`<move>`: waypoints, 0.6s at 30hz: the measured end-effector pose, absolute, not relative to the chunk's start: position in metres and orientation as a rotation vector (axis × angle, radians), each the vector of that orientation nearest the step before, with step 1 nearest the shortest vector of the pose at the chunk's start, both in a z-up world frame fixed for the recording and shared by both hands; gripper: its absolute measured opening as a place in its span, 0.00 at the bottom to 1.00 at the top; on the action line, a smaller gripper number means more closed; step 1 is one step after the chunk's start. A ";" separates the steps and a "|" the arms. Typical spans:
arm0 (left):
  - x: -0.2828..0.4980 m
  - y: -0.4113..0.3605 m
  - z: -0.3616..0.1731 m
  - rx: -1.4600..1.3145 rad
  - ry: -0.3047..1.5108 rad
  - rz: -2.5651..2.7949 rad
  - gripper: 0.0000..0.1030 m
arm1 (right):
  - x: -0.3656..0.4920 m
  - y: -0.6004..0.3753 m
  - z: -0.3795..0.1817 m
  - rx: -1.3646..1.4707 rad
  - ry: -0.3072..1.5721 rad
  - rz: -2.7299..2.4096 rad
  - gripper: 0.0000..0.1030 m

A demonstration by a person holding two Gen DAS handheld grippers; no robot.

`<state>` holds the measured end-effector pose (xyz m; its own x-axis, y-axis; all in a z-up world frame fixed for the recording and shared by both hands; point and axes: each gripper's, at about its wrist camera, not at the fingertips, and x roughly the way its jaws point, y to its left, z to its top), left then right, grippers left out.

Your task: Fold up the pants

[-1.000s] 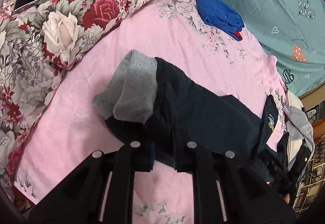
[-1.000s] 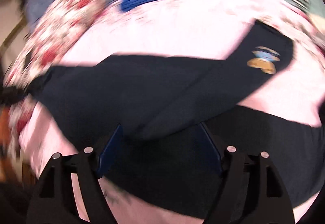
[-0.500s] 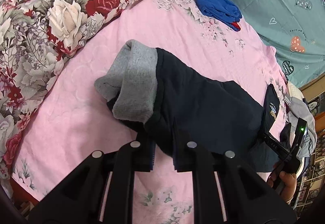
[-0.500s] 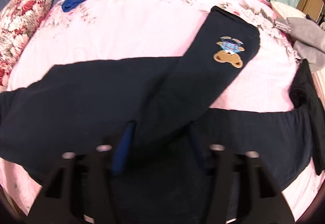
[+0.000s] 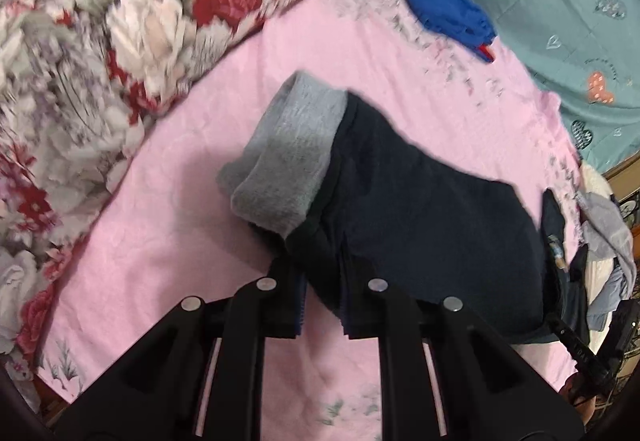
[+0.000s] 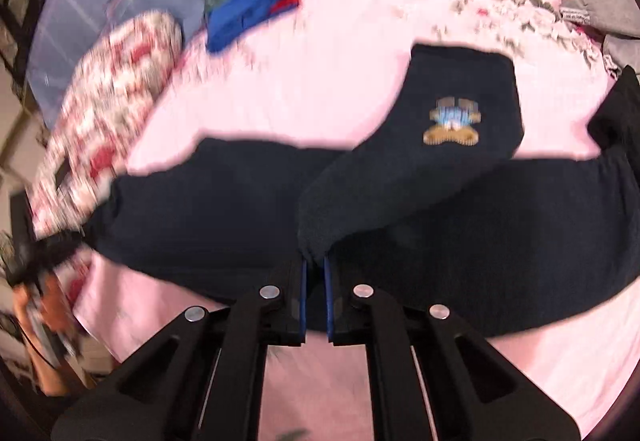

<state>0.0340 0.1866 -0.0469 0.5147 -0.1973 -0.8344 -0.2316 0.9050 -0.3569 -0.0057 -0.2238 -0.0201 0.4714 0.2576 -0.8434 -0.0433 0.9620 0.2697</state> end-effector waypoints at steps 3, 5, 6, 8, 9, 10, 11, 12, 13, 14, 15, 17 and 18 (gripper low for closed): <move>0.036 0.189 -0.060 -0.447 1.064 0.035 0.21 | -0.006 -0.227 -0.042 0.214 1.105 0.158 0.28; 0.030 0.192 -0.045 -0.393 1.032 0.076 0.39 | -0.007 -0.231 -0.032 0.180 1.086 0.117 0.44; 0.027 0.195 -0.038 -0.372 1.007 0.105 0.50 | -0.007 -0.234 -0.025 0.170 1.064 0.113 0.45; 0.018 0.202 -0.014 -0.342 0.905 0.170 0.54 | -0.006 -0.248 -0.005 0.181 0.998 0.085 0.46; 0.015 0.203 -0.004 -0.333 0.858 0.190 0.61 | -0.003 -0.255 0.001 0.192 0.974 0.062 0.47; 0.012 0.201 0.009 -0.324 0.798 0.199 0.66 | 0.003 -0.263 0.008 0.200 0.939 0.016 0.49; 0.013 0.198 0.015 -0.320 0.775 0.191 0.68 | 0.011 -0.265 0.014 0.192 0.910 -0.019 0.50; 0.015 0.192 0.019 -0.315 0.759 0.171 0.68 | 0.019 -0.264 0.016 0.175 0.888 -0.033 0.56; 0.020 0.181 0.021 -0.309 0.760 0.131 0.68 | 0.035 -0.259 0.017 0.140 0.873 -0.041 0.61; 0.024 0.171 0.020 -0.308 0.774 0.089 0.68 | 0.049 -0.254 0.016 0.110 0.873 -0.046 0.62; 0.031 0.157 0.016 -0.306 0.794 0.040 0.69 | 0.066 -0.248 0.013 0.077 0.879 -0.052 0.62; 0.041 0.138 0.004 -0.282 0.847 0.001 0.69 | 0.110 -0.231 0.000 -0.028 0.906 -0.117 0.62; 0.046 0.130 -0.003 -0.272 0.872 -0.007 0.69 | 0.121 -0.228 -0.007 -0.061 0.923 -0.160 0.62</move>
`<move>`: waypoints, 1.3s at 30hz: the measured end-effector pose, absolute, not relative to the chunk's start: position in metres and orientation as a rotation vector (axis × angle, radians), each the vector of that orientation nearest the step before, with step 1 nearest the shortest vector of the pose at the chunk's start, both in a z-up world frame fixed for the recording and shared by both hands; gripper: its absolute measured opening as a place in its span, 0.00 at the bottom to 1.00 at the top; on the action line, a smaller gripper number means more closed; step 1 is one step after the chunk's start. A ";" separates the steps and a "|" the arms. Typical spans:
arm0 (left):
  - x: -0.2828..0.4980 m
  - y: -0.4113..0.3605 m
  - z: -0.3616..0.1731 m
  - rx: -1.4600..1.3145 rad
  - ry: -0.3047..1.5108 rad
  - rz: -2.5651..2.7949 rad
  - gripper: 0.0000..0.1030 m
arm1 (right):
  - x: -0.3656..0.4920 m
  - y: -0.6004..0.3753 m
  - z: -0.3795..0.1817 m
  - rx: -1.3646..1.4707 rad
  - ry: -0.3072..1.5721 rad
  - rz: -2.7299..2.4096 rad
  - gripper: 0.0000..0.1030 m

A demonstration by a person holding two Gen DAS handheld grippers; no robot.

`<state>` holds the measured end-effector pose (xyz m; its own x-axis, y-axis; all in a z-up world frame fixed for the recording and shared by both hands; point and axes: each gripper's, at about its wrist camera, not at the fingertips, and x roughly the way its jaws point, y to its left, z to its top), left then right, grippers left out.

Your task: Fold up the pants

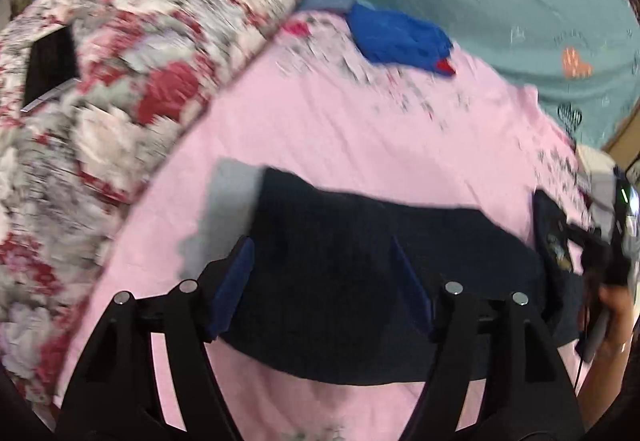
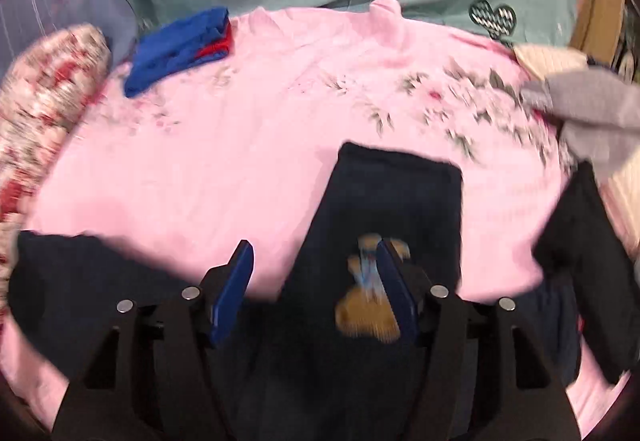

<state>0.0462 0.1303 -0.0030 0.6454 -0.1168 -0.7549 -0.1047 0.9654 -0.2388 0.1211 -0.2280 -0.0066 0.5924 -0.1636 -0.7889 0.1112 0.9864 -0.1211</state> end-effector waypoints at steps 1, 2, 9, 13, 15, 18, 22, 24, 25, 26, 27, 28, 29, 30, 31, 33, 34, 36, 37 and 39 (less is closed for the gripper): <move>0.054 0.123 -0.012 -0.269 0.905 -0.006 0.69 | 0.140 -0.225 -0.017 -0.094 0.956 -0.213 0.62; 0.059 0.121 -0.021 -0.269 0.936 0.005 0.69 | 0.155 -0.225 -0.028 -0.113 0.998 -0.261 0.62; 0.076 0.127 -0.046 -0.257 1.016 0.025 0.69 | 0.149 -0.297 -0.031 0.182 1.037 -0.282 0.06; 0.080 0.126 -0.049 -0.254 1.018 0.023 0.69 | 0.091 -0.338 0.025 0.299 0.842 -0.206 0.06; 0.083 0.127 -0.050 -0.257 1.020 0.022 0.69 | 0.049 -0.361 0.053 0.358 0.738 -0.178 0.06; 0.083 0.129 -0.049 -0.261 1.017 0.015 0.69 | -0.023 -0.407 0.068 0.496 0.671 -0.189 0.06; 0.086 0.125 -0.051 -0.228 1.015 0.010 0.69 | -0.063 -0.446 0.015 0.636 0.793 -0.247 0.06; 0.085 0.124 -0.053 -0.211 1.017 0.008 0.69 | -0.069 -0.458 -0.027 0.726 0.926 -0.281 0.08; 0.085 0.124 -0.053 -0.205 1.019 0.004 0.69 | -0.072 -0.454 -0.035 0.709 0.946 -0.288 0.08; 0.085 0.124 -0.052 -0.203 1.020 0.001 0.69 | -0.074 -0.450 -0.033 0.676 0.921 -0.290 0.16; 0.084 0.124 -0.051 -0.204 1.019 -0.001 0.69 | -0.074 -0.445 -0.029 0.630 0.918 -0.311 0.22; 0.082 0.125 -0.049 -0.212 1.017 -0.002 0.69 | -0.074 -0.440 -0.019 0.572 0.898 -0.345 0.32; 0.080 0.127 -0.047 -0.221 1.010 -0.001 0.69 | -0.076 -0.436 -0.010 0.526 0.866 -0.372 0.34; 0.079 0.128 -0.045 -0.226 1.001 0.001 0.69 | -0.077 -0.433 -0.001 0.487 0.834 -0.393 0.34; 0.078 0.130 -0.044 -0.222 0.992 0.009 0.69 | -0.078 -0.433 0.003 0.469 0.812 -0.409 0.34; 0.080 0.131 -0.047 -0.216 0.996 0.018 0.69 | -0.079 -0.437 0.006 0.450 0.773 -0.449 0.34; 0.082 0.131 -0.050 -0.220 1.007 0.018 0.69 | -0.076 -0.443 0.001 0.438 0.786 -0.476 0.34; 0.083 0.130 -0.051 -0.211 1.008 0.025 0.69 | -0.070 -0.457 -0.017 0.435 0.858 -0.563 0.34; 0.083 0.128 -0.050 -0.200 1.005 0.028 0.69 | -0.069 -0.466 -0.027 0.451 0.913 -0.646 0.35; 0.081 0.126 -0.047 -0.174 0.990 0.031 0.69 | -0.075 -0.470 -0.025 0.503 0.875 -0.687 0.38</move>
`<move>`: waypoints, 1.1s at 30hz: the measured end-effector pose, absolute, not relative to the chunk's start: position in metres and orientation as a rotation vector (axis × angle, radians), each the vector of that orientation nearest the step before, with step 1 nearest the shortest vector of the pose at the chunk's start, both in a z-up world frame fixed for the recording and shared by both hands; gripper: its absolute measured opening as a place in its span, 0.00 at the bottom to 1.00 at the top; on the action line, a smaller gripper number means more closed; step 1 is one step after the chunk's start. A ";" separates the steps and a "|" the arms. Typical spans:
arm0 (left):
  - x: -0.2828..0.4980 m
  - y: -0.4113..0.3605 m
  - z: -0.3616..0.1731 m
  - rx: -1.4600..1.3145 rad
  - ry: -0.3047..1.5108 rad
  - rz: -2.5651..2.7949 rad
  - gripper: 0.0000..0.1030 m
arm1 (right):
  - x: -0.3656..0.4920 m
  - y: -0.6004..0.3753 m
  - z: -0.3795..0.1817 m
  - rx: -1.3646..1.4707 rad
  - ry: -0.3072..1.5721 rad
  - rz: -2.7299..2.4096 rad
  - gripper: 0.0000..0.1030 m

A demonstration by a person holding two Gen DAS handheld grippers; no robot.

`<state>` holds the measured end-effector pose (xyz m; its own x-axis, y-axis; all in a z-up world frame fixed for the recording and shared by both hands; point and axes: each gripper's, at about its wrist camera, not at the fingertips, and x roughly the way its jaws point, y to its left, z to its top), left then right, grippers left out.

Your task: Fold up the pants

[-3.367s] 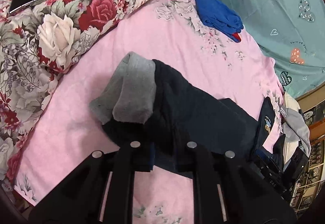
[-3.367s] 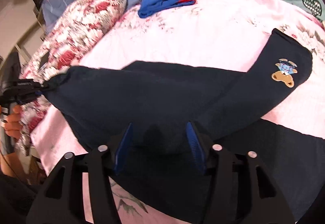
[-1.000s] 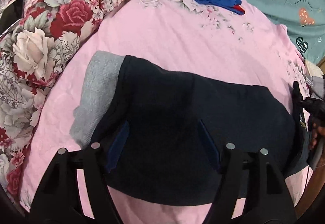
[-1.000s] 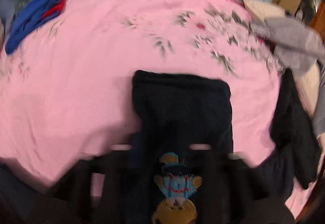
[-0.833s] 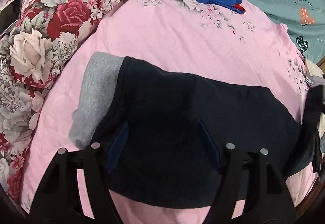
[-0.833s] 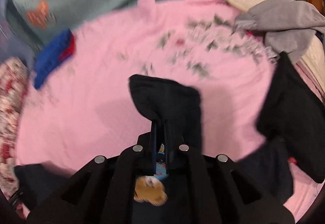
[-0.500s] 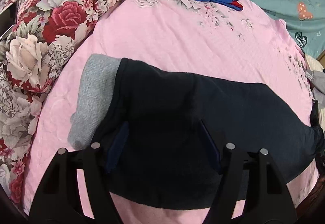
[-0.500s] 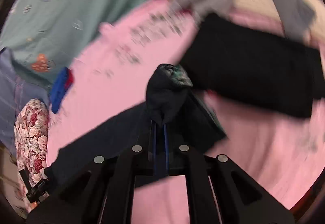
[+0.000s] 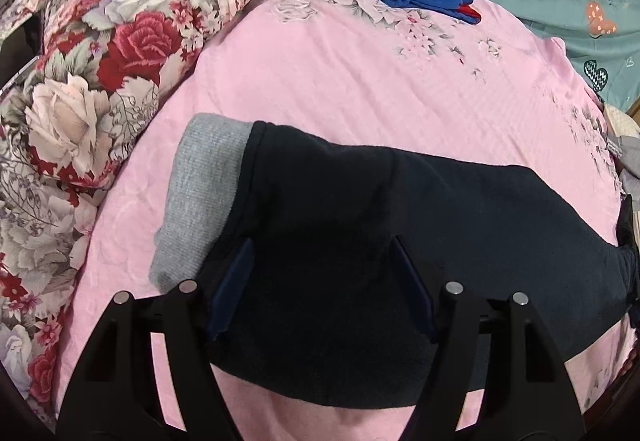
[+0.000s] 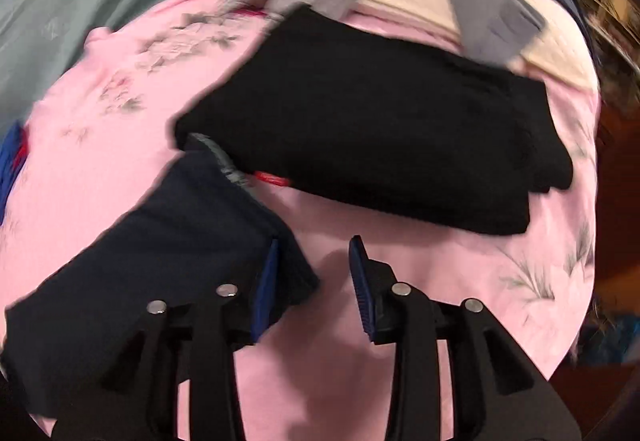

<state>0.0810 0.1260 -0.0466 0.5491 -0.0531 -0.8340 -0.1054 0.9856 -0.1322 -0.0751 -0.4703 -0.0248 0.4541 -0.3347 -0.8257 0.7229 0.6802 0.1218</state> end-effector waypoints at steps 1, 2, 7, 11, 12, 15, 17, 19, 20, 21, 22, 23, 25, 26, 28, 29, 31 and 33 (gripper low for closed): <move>0.080 0.125 -0.045 -0.164 0.986 0.034 0.69 | -0.077 -0.464 -0.017 0.480 0.849 -0.721 0.38; 0.079 0.124 -0.044 -0.154 0.982 0.038 0.70 | -0.080 -0.457 -0.007 0.445 0.802 -0.754 0.38; 0.073 0.114 -0.033 -0.120 0.935 0.031 0.76 | -0.063 -0.386 0.051 0.276 0.564 -0.524 0.53; 0.071 0.111 -0.029 -0.138 0.932 0.013 0.76 | -0.014 -0.320 0.050 0.260 0.672 -0.166 0.53; 0.071 0.111 -0.029 -0.140 0.934 0.011 0.76 | 0.004 -0.296 0.043 0.251 0.730 -0.057 0.53; 0.071 0.109 -0.029 -0.132 0.933 0.006 0.76 | 0.035 -0.242 0.028 0.272 0.828 0.161 0.53; 0.074 0.106 -0.031 -0.123 0.931 -0.013 0.78 | 0.057 -0.203 0.016 0.262 0.893 0.290 0.50; 0.079 0.104 -0.041 -0.111 0.963 -0.025 0.78 | 0.084 -0.169 0.004 0.245 0.956 0.377 0.43; 0.081 0.105 -0.046 -0.112 0.981 -0.025 0.78 | 0.094 -0.158 0.000 0.238 0.977 0.401 0.41; 0.083 0.106 -0.052 -0.119 1.000 -0.020 0.78 | 0.106 -0.148 -0.004 0.225 0.999 0.408 0.36; 0.083 0.108 -0.055 -0.126 0.999 -0.019 0.78 | 0.118 -0.138 -0.007 0.198 1.023 0.394 0.32; 0.083 0.109 -0.056 -0.126 0.993 -0.022 0.78 | 0.130 -0.127 -0.011 0.180 1.046 0.402 0.32; 0.083 0.108 -0.056 -0.112 0.991 -0.028 0.78 | 0.152 -0.111 -0.022 0.177 1.094 0.459 0.32; 0.084 0.108 -0.056 -0.109 0.993 -0.031 0.78 | 0.157 -0.101 -0.028 0.163 1.121 0.486 0.32; 0.084 0.110 -0.056 -0.109 0.995 -0.040 0.78 | 0.160 -0.081 -0.037 0.118 1.173 0.555 0.32; 0.084 0.111 -0.056 -0.108 0.994 -0.045 0.78 | 0.155 -0.073 -0.042 0.075 1.197 0.559 0.31; 0.084 0.111 -0.056 -0.104 0.991 -0.055 0.78 | 0.150 -0.071 -0.048 0.048 1.221 0.545 0.27; 0.083 0.112 -0.057 -0.097 0.987 -0.064 0.78 | 0.144 -0.075 -0.046 0.076 1.224 0.589 0.25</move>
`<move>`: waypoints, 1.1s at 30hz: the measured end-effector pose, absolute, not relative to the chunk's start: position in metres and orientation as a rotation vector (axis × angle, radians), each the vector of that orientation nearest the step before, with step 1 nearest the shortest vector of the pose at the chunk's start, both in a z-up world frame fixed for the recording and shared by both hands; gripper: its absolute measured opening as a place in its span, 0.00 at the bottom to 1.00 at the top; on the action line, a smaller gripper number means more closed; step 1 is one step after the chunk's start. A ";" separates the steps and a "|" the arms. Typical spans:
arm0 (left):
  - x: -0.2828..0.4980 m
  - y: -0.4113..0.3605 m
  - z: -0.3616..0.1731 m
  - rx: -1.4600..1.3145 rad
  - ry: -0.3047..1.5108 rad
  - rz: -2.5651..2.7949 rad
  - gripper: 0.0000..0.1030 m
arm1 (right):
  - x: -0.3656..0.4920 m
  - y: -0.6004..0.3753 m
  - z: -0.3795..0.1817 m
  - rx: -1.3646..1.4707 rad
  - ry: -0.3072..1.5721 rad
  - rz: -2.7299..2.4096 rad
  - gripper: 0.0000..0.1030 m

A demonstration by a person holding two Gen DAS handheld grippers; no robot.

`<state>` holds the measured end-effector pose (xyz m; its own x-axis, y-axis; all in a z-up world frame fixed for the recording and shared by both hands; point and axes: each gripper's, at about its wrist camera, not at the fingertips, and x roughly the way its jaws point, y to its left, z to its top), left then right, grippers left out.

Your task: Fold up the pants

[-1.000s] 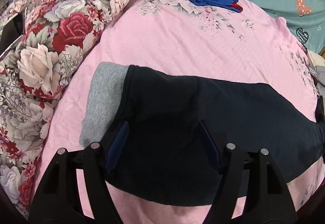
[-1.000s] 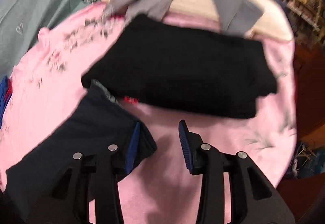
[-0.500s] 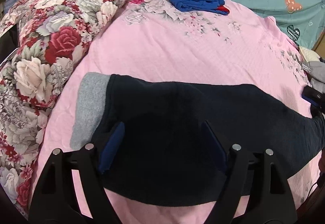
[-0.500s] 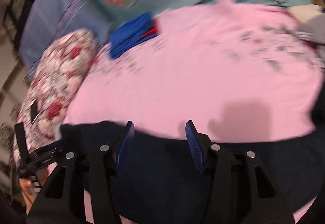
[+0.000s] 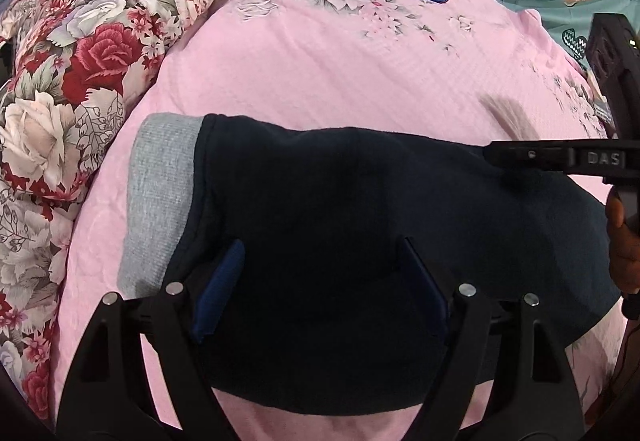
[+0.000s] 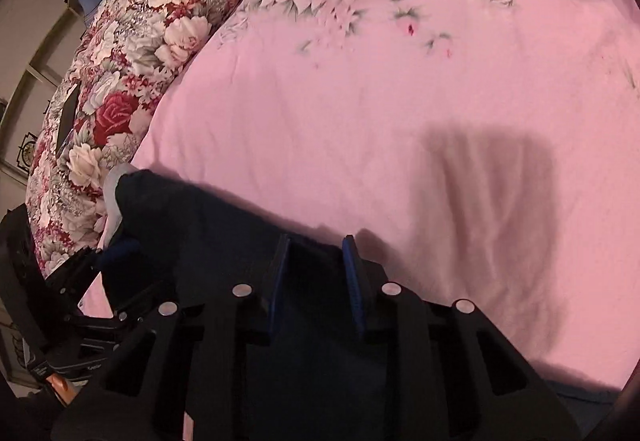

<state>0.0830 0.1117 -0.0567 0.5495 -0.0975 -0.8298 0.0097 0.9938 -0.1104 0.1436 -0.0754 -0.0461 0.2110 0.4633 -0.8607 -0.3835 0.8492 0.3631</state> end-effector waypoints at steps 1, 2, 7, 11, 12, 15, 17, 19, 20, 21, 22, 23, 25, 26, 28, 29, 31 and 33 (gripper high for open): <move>0.082 0.112 -0.057 -0.090 0.985 -0.067 0.78 | 0.141 -0.078 -0.044 0.093 1.224 0.611 0.24; 0.081 0.111 -0.057 -0.088 0.984 -0.067 0.78 | 0.137 -0.082 -0.041 0.111 1.226 0.627 0.24; 0.080 0.109 -0.056 -0.088 0.985 -0.063 0.78 | 0.123 -0.098 -0.039 0.077 1.245 0.648 0.24; 0.080 0.109 -0.057 -0.092 0.988 -0.056 0.78 | 0.122 -0.097 -0.048 0.078 1.264 0.641 0.25; 0.081 0.109 -0.057 -0.092 0.989 -0.055 0.78 | 0.124 -0.094 -0.049 0.079 1.268 0.641 0.26; 0.081 0.109 -0.056 -0.093 0.990 -0.052 0.78 | 0.130 -0.088 -0.048 0.101 1.271 0.650 0.37; 0.081 0.109 -0.057 -0.093 0.990 -0.050 0.79 | 0.134 -0.077 -0.048 0.082 1.262 0.655 0.41; 0.082 0.109 -0.057 -0.092 0.989 -0.048 0.79 | 0.145 -0.072 -0.050 0.120 1.269 0.643 0.41; 0.082 0.109 -0.057 -0.092 0.989 -0.049 0.79 | 0.150 -0.073 -0.051 0.144 1.276 0.636 0.41; 0.082 0.110 -0.057 -0.092 0.989 -0.051 0.79 | 0.156 -0.075 -0.053 0.172 1.283 0.629 0.41; 0.082 0.110 -0.057 -0.093 0.989 -0.055 0.79 | 0.164 -0.079 -0.056 0.211 1.287 0.617 0.34; 0.082 0.111 -0.057 -0.095 0.990 -0.059 0.79 | 0.168 -0.083 -0.057 0.225 1.288 0.595 0.12; 0.083 0.112 -0.057 -0.099 0.989 -0.066 0.79 | 0.172 -0.092 -0.053 0.272 1.261 0.583 0.09; 0.083 0.112 -0.058 -0.097 0.989 -0.068 0.79 | 0.169 -0.092 -0.046 0.254 1.217 0.585 0.09; 0.085 0.111 -0.061 -0.091 0.995 -0.064 0.79 | 0.165 -0.086 -0.041 0.187 1.174 0.567 0.09; 0.086 0.110 -0.061 -0.088 0.995 -0.061 0.79 | 0.165 -0.081 -0.043 0.141 1.167 0.546 0.08; 0.087 0.109 -0.061 -0.090 1.001 -0.054 0.79 | 0.167 -0.071 -0.051 0.024 1.110 0.502 0.08; 0.088 0.110 -0.061 -0.098 1.007 -0.053 0.79 | 0.167 -0.066 -0.054 -0.040 1.072 0.490 0.10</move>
